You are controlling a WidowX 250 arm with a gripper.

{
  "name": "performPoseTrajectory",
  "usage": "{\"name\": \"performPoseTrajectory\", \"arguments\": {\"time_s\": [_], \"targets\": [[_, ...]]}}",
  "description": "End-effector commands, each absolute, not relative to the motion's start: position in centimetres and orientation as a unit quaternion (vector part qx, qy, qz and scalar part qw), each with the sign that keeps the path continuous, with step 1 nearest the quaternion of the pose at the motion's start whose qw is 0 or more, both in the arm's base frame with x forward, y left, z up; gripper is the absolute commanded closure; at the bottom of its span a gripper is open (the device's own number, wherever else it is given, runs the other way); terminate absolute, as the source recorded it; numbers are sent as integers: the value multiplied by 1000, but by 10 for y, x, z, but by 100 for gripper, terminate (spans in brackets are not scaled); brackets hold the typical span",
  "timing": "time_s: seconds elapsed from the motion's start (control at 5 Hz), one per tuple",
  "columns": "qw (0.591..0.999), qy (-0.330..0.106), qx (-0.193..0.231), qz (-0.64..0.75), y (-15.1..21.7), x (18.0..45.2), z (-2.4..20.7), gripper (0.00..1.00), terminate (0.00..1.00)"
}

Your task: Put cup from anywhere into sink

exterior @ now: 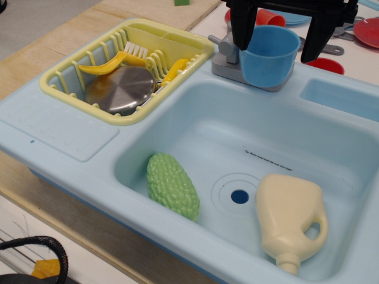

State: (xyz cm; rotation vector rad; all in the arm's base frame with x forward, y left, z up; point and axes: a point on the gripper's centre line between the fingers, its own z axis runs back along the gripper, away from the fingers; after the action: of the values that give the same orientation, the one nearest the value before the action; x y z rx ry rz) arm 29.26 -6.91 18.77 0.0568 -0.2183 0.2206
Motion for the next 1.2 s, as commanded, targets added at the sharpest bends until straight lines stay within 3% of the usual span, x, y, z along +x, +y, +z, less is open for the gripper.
{"name": "performPoseTrajectory", "arguments": {"time_s": [0.0,0.8,1.0], "targets": [[988,-109,28,110,-69,293,188,0,0],[988,-148,30,37,-72,329,190,0,0],[988,-150,14,26,-68,338,176,0,0]]}}
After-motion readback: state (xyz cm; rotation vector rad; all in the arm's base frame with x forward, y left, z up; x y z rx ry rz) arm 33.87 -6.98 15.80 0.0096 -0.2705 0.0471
